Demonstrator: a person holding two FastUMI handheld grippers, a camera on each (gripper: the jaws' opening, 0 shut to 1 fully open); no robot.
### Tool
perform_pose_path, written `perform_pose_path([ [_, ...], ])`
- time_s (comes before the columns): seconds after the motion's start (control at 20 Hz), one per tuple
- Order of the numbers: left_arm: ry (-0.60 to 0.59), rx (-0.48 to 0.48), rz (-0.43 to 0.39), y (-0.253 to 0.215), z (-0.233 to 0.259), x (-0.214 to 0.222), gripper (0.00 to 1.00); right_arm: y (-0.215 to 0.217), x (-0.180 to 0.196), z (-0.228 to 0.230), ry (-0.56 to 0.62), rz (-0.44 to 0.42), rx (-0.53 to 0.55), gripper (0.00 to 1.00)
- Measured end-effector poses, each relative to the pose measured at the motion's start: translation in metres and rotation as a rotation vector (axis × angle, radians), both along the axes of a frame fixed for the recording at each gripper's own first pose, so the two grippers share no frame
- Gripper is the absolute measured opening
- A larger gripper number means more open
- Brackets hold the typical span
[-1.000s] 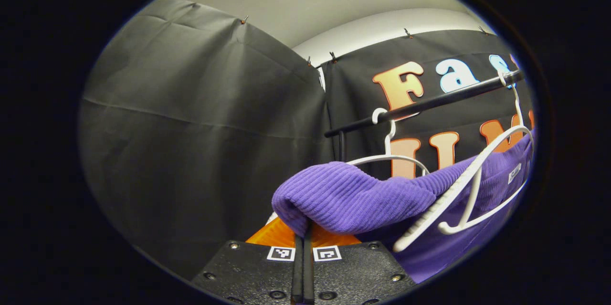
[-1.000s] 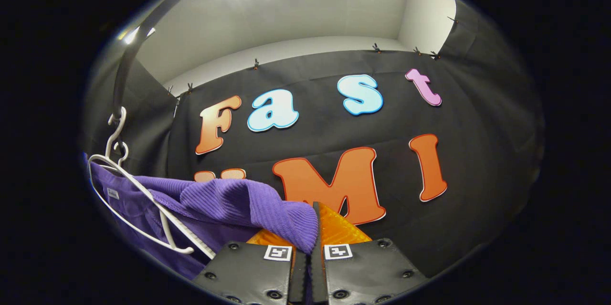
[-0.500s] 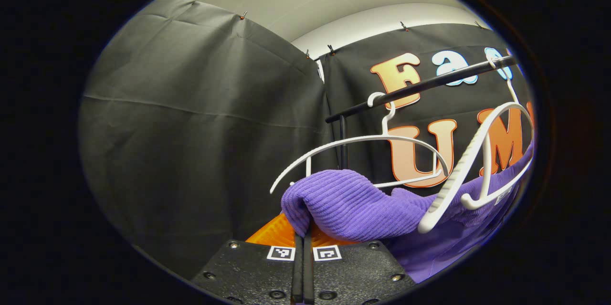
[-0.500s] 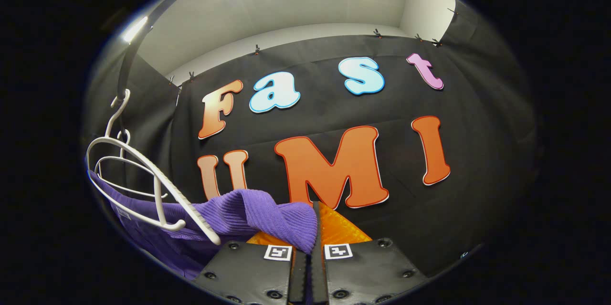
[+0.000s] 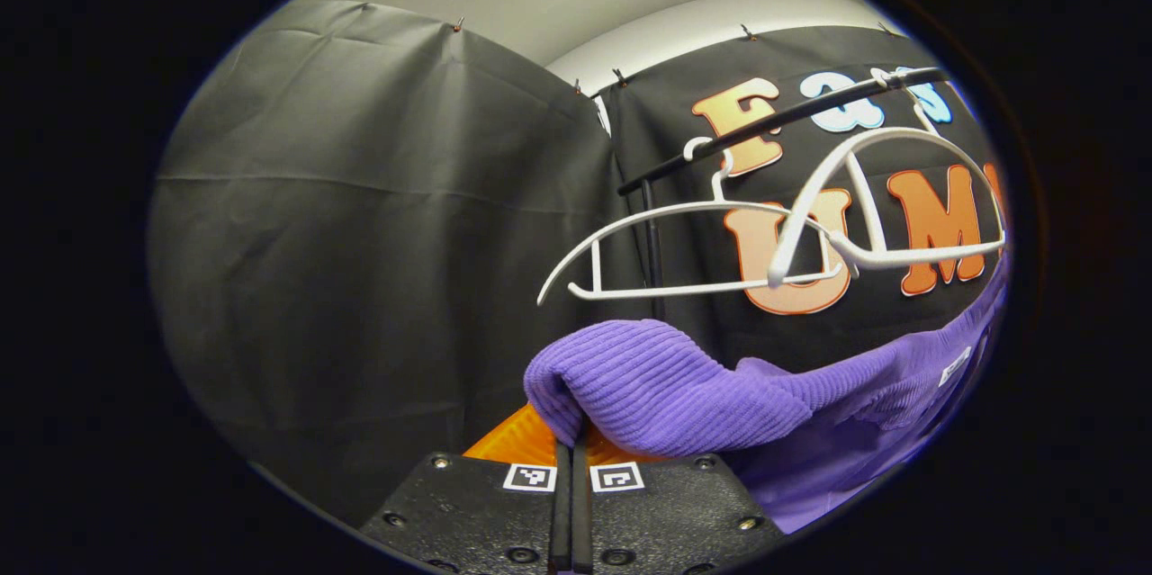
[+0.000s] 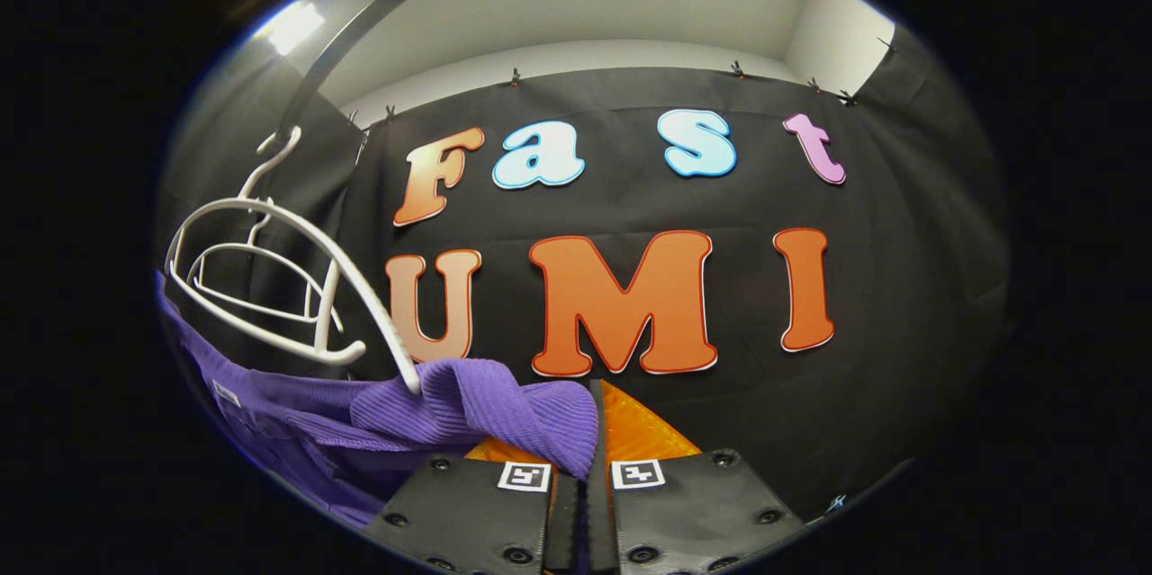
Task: Grasp the clothes on the hanger with both hands and then place them into the laundry hamper below.
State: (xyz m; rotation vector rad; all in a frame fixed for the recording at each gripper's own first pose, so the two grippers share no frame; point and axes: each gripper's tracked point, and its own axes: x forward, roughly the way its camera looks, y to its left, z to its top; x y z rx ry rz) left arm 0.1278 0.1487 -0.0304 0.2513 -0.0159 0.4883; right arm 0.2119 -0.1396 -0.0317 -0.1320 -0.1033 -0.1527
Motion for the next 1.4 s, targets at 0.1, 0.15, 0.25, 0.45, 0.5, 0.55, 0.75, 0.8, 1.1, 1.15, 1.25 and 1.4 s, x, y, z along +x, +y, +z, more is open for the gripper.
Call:
perform_pose_path([
  [0.1,0.018,-0.007,0.004,-0.001,-0.012,-0.008,0.01,0.005,-0.007,-0.014,0.032,0.007,-0.013,0.07],
  [0.15,0.031,-0.007,-0.001,-0.001,-0.018,-0.012,0.01,0.009,-0.011,-0.021,0.051,0.009,-0.026,0.07],
  [0.25,0.068,-0.009,-0.022,-0.008,-0.029,-0.015,0.01,0.022,-0.02,-0.038,0.091,0.031,-0.05,0.12],
  [0.45,0.11,-0.009,-0.087,-0.034,-0.045,-0.016,0.01,0.068,-0.032,-0.062,0.157,0.134,-0.063,0.12],
  [0.5,0.127,-0.014,-0.104,-0.043,-0.054,-0.013,0.01,0.08,-0.032,-0.068,0.174,0.157,-0.067,0.12],
  [0.55,0.147,-0.027,-0.127,-0.051,-0.063,-0.01,0.01,0.09,-0.034,-0.072,0.187,0.186,-0.068,0.11],
  [0.75,0.232,-0.099,-0.205,-0.081,-0.101,-0.011,0.01,0.136,-0.04,-0.094,0.25,0.291,-0.056,0.07],
  [0.8,0.259,-0.127,-0.221,-0.087,-0.113,-0.013,0.01,0.145,-0.042,-0.102,0.27,0.311,-0.044,0.11],
  [1.1,0.453,-0.314,-0.283,-0.116,-0.199,-0.044,0.01,0.187,-0.07,-0.166,0.437,0.398,0.04,0.12],
  [1.15,0.48,-0.337,-0.291,-0.12,-0.21,-0.05,0.01,0.193,-0.074,-0.179,0.477,0.414,0.048,0.12],
  [1.25,0.534,-0.4,-0.301,-0.127,-0.233,-0.06,0.01,0.202,-0.083,-0.204,0.557,0.433,0.059,0.12],
  [1.4,0.625,-0.507,-0.301,-0.14,-0.267,-0.069,0.02,0.21,-0.098,-0.235,0.652,0.43,0.096,0.12],
])
